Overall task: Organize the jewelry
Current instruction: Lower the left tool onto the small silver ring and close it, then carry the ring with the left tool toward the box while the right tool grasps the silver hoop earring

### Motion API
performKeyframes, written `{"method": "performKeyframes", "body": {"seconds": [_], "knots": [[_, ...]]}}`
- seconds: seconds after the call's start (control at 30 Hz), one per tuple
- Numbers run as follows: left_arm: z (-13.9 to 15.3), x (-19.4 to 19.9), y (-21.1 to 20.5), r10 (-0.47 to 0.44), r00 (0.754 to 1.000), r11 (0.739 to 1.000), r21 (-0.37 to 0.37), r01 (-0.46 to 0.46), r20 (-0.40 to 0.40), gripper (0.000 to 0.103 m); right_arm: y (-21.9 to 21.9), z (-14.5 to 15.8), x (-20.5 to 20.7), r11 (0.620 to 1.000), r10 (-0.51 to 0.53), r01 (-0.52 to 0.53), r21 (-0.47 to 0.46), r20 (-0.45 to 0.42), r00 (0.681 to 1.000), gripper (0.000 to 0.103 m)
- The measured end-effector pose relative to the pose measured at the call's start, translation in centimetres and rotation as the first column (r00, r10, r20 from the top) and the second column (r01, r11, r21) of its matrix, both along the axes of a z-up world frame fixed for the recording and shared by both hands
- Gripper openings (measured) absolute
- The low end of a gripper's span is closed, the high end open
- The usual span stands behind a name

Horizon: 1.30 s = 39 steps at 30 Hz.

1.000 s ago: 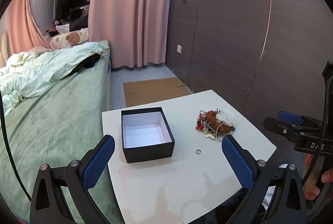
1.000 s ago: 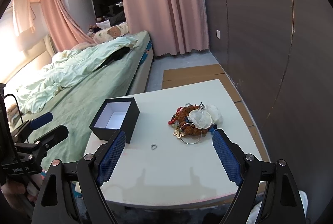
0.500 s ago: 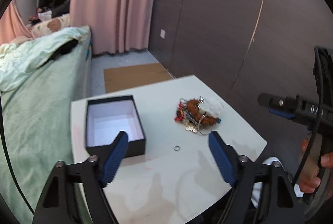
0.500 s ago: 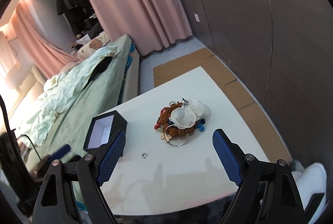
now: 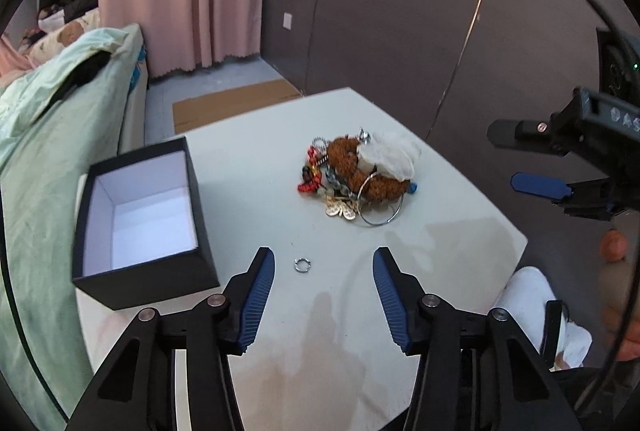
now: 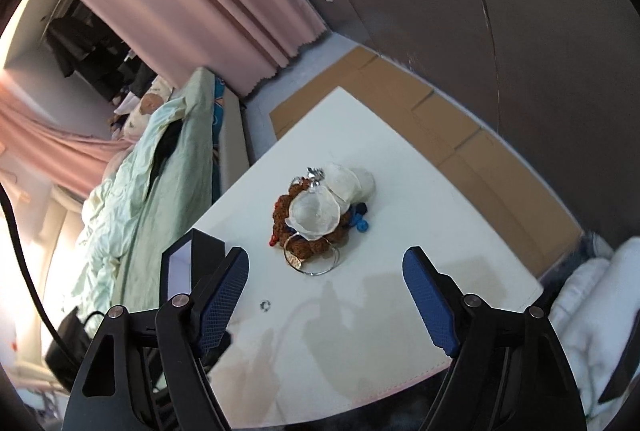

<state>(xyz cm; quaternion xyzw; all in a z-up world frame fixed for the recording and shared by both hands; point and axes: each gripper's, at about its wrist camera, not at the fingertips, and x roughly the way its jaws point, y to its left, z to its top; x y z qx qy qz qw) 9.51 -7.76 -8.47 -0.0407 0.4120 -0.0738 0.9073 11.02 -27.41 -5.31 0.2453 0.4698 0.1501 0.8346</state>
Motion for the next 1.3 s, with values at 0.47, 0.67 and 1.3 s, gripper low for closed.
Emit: {"method": "performKeyframes", "body": {"seconds": [0.47,0.67,1.3], "knots": [[-4.3,3.0,-0.3,0.024,0.996,0.997,0.070,-0.018,-0.081,0.034,0.1,-1.4,1.3,0.998,0.024,-0.020,0.067,-0.069,0.997,0.080],[-5.3,3.5,-0.8,0.029,0.997,0.993,0.113,-0.020,-0.076,0.029,0.3,-1.5,1.5,0.997,0.037,-0.032,0.068,-0.074,0.997,0.080],[0.4,1.2,1.8,0.051,0.998,0.999,0.016,-0.051,0.032,0.013,3.0,-3.7,2.3,0.997,0.070,-0.073,-0.021,-0.125,0.990,0.080]]}}
